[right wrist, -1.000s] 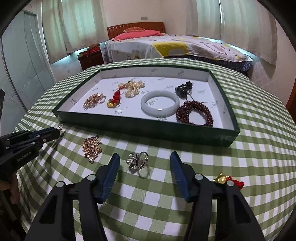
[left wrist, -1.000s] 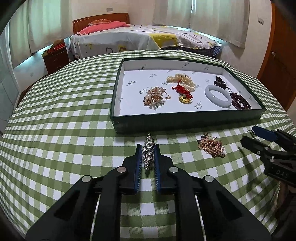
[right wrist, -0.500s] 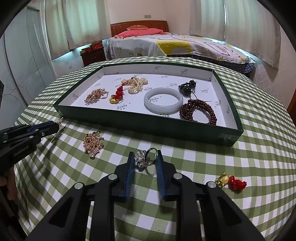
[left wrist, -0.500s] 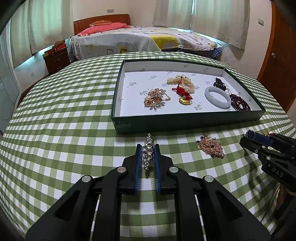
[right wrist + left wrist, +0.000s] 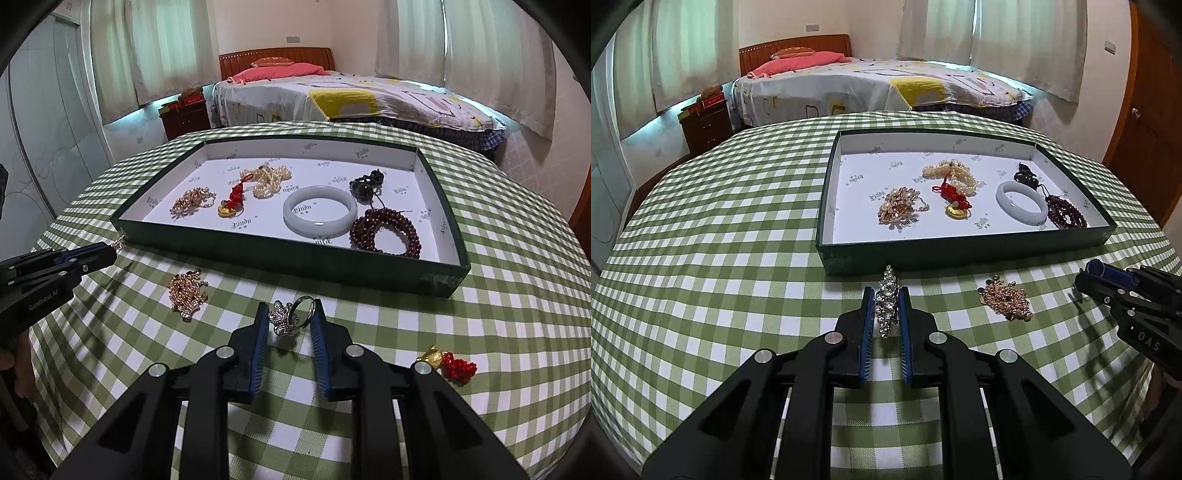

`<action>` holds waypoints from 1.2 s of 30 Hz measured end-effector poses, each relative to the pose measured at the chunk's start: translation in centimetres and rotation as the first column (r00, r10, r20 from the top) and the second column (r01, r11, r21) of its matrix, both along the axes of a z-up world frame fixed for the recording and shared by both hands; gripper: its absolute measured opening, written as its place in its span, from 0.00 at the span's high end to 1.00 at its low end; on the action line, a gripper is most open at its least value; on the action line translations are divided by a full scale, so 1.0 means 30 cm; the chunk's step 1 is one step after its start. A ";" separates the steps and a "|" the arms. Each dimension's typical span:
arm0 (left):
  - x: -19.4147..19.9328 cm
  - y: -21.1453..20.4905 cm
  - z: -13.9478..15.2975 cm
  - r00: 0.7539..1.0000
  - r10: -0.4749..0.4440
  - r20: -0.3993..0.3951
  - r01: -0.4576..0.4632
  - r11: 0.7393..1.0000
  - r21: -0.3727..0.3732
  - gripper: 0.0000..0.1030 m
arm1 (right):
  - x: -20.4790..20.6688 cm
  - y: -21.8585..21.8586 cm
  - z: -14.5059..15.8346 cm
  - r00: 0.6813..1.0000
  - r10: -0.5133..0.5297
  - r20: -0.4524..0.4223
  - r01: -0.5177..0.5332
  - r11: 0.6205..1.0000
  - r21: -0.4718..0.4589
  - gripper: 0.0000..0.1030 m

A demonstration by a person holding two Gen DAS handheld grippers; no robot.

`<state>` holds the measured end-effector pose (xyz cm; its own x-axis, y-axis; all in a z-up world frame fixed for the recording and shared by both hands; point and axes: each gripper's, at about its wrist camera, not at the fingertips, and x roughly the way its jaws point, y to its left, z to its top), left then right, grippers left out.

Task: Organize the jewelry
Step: 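Carry the brooch and ring over the green box with both tools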

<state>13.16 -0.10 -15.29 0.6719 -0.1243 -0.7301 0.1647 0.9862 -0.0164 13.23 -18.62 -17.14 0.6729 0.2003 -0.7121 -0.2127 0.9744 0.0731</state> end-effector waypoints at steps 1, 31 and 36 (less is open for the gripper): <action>-0.002 -0.001 0.005 1.000 -0.001 0.003 0.001 1.000 -0.001 0.87 | -0.002 0.000 0.005 1.000 0.001 0.005 -0.001 1.000 0.000 0.77; -0.019 -0.050 0.249 0.983 -0.018 0.181 0.027 0.999 -0.045 0.87 | -0.004 -0.025 0.227 0.984 -0.022 0.176 0.023 1.000 -0.002 0.77; 0.028 -0.078 0.318 0.971 -0.023 0.237 0.036 0.998 -0.052 0.87 | 0.038 -0.030 0.299 0.972 -0.023 0.232 0.025 1.000 -0.007 0.77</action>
<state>14.00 -2.43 -5.76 0.8198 -0.1827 -0.5427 0.1995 0.9795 -0.0284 14.37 -19.52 -8.18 0.8244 0.1757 -0.5381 -0.1991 0.9799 0.0149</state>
